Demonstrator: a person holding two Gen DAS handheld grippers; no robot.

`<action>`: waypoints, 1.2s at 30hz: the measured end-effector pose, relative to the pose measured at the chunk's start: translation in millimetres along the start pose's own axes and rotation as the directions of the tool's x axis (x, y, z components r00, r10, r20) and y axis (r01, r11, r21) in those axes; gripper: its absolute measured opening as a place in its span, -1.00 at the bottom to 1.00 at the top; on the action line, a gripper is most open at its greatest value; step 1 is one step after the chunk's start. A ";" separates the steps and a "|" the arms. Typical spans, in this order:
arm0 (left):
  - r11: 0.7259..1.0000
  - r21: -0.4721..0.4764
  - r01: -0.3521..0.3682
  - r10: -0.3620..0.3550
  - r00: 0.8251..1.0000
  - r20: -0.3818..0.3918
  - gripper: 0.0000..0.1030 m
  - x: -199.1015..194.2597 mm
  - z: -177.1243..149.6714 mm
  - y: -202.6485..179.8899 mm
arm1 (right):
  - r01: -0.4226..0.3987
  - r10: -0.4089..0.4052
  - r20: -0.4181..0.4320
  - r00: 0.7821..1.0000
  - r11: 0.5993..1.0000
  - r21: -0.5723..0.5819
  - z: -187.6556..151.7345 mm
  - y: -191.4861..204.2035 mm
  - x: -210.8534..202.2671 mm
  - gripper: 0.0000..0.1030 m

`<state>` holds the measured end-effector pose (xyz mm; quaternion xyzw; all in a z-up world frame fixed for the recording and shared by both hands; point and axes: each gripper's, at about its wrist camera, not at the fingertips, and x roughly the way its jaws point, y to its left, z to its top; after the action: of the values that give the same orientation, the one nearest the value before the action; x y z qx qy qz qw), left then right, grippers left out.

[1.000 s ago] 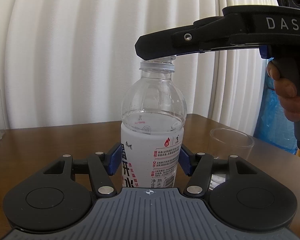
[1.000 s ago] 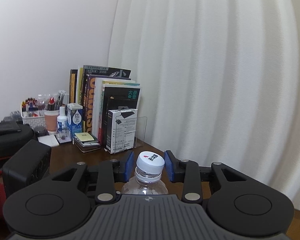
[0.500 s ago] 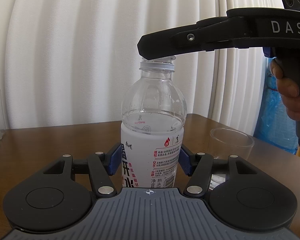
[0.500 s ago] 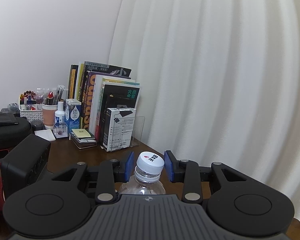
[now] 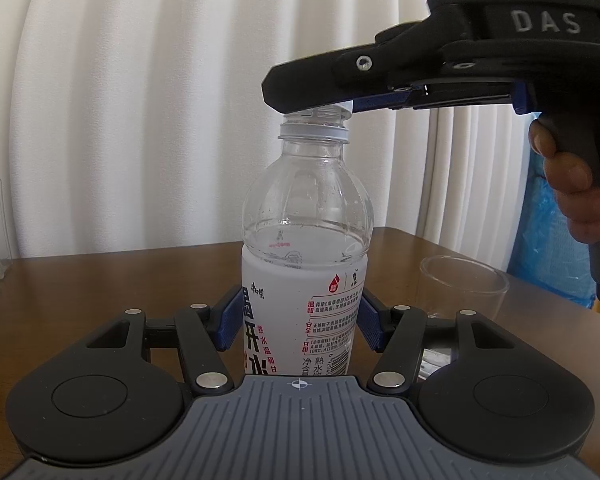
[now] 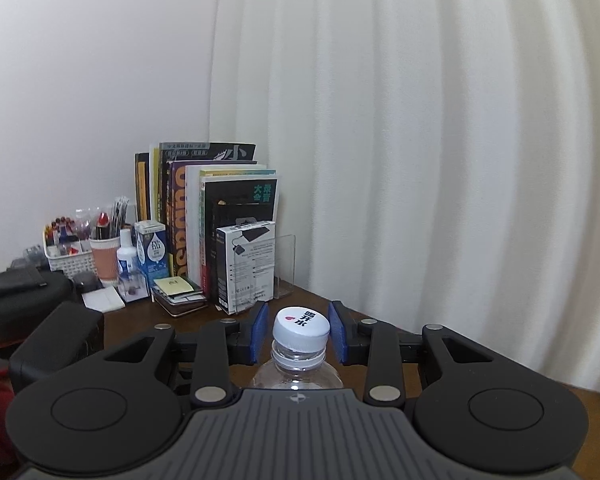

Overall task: Unscrew bottle cap and pour
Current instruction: 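Keep twisting the cap with the right tool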

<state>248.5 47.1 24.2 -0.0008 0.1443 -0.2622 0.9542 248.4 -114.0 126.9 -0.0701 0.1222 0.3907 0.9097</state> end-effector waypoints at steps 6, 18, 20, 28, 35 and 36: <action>1.000 0.001 -0.002 0.002 1.000 0.000 0.14 -0.1 -0.4 -0.3 | 0.050 -0.050 0.001 0.999 0.993 -0.111 -2.4 14.2 1.2 -0.37; 1.000 0.001 0.002 -0.002 1.000 -0.002 0.14 0.0 -0.7 2.5 | 0.041 -0.042 -0.004 0.999 0.996 -0.075 -3.5 12.6 1.0 -0.37; 1.000 0.001 0.001 -0.001 1.000 -0.002 0.14 -0.4 -0.7 2.6 | 0.041 -0.042 -0.004 0.999 0.996 -0.077 -3.3 12.8 0.5 -0.37; 1.000 0.001 0.002 -0.002 1.000 -0.002 0.14 0.0 -0.1 2.6 | 0.041 -0.041 -0.001 0.999 0.996 -0.085 -2.2 13.6 -1.3 -0.36; 1.000 0.002 0.001 -0.001 1.000 -0.002 0.14 0.8 -0.3 2.0 | 0.043 -0.044 0.000 0.999 0.995 -0.088 -1.9 15.3 -2.9 -0.34; 1.000 0.002 0.001 -0.001 1.000 -0.002 0.14 0.6 -0.5 2.1 | 0.044 -0.044 -0.001 0.999 0.995 -0.089 -2.0 15.5 -3.0 -0.34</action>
<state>249.9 48.7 23.4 0.0002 0.1452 -0.2628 0.9539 234.8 -105.9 125.3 -0.1135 0.1044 0.3754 0.9140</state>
